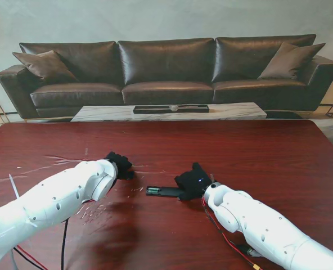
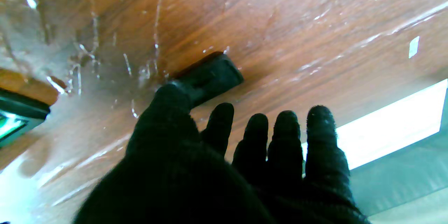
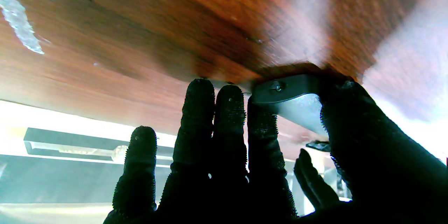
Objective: Install the batteries into the remote control and close the cover
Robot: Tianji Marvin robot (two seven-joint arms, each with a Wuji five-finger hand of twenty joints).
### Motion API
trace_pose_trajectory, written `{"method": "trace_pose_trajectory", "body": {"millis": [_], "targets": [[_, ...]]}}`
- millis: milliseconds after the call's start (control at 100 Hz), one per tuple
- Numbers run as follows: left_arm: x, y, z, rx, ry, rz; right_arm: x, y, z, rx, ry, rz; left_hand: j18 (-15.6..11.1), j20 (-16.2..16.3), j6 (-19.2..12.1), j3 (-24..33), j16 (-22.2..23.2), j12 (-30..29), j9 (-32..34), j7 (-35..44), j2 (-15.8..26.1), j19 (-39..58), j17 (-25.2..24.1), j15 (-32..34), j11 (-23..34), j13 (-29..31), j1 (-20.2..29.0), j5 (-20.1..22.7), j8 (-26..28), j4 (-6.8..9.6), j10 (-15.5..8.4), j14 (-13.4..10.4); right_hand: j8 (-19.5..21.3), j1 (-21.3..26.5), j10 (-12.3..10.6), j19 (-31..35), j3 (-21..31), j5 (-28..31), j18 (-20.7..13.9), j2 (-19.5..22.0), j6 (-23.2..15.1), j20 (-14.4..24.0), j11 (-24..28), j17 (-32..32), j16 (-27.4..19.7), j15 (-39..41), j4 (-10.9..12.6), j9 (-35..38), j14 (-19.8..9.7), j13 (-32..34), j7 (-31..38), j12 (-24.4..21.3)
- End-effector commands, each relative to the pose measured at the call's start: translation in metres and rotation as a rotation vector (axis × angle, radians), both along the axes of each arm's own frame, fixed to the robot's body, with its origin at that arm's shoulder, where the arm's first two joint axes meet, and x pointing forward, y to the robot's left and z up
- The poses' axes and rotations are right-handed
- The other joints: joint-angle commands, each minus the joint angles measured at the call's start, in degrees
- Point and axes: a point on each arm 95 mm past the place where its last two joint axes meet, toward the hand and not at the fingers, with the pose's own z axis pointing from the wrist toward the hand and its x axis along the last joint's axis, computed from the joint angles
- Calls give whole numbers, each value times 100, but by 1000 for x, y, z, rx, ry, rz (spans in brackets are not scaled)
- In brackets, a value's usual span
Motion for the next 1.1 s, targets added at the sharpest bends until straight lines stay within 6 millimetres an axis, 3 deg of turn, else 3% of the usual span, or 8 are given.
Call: {"method": "trace_pose_trajectory", "body": {"millis": [0,220,380,450,620,740,970,1090], "targets": [[3,1,2,7,1,9,-8,-11,-17,-36,38,-11,95,-27,158,-23,-7,-45,31,-126,197,54,9,100,-72,31,-53,56,-5,-227,258,145,244,876,-5,13,516,349,130,593,-1028,68,-258,-127,1,-3,596,-11,-64,-95,553,-170],[5,3,-6,27,13,19,-8,-11,-17,-36,39,-11,107,41,105,44,138,82,198,0,105,263,212,322,98,267,40,190,101,-220,274,174,246,866,-4,14,513,354,133,597,-1033,68,-257,-128,1,-5,594,-11,-59,-97,555,-168],[5,4,-13,40,9,18,-8,-11,-17,-37,39,-11,174,265,13,82,677,661,567,482,-10,859,638,949,792,783,209,381,591,-200,248,140,246,863,-7,14,507,354,136,599,-1033,68,-259,-129,1,-4,592,-10,-73,-94,555,-170],[4,4,-15,42,11,20,-8,-11,-17,-37,39,-11,174,398,-84,100,1075,1045,707,1022,-89,1201,842,1353,1245,965,267,331,1068,-191,196,90,246,860,-8,14,505,354,135,606,-1033,68,-259,-128,-1,-8,592,-11,-69,-100,555,-170],[2,5,-20,62,19,17,-8,-12,-17,-38,37,-13,200,920,-328,135,1916,1811,957,3115,-496,1800,1212,2305,2190,1239,475,-387,2399,-219,-20,-141,243,864,-4,15,490,342,133,621,-1035,68,-261,-128,-2,-13,594,-20,-65,-105,547,-168],[1,5,-24,71,28,22,-8,-12,-17,-37,35,-14,209,1356,-452,147,2321,2259,1093,4358,-687,2136,1364,2834,2722,1388,557,-720,2457,-213,-103,-312,242,861,-4,12,480,335,131,634,-1038,67,-263,-134,-4,-17,595,-27,-63,-113,543,-167],[1,6,-31,78,41,23,-9,-13,-17,-38,34,-15,248,1708,-765,157,2625,2814,1416,5700,-883,2468,1579,3382,3406,1675,682,-852,2733,-194,-420,-563,241,864,-17,10,462,329,145,649,-1041,66,-275,-141,-12,-37,599,-37,-72,-128,539,-172],[1,6,-32,79,41,19,-8,-13,-17,-37,33,-15,267,1777,-849,154,2659,3168,1649,6000,-899,2585,1765,3510,3445,1867,717,-781,2730,-187,-496,-611,238,867,-18,11,453,326,146,654,-1043,66,-278,-136,-16,-44,601,-38,-69,-130,536,-173]]}}
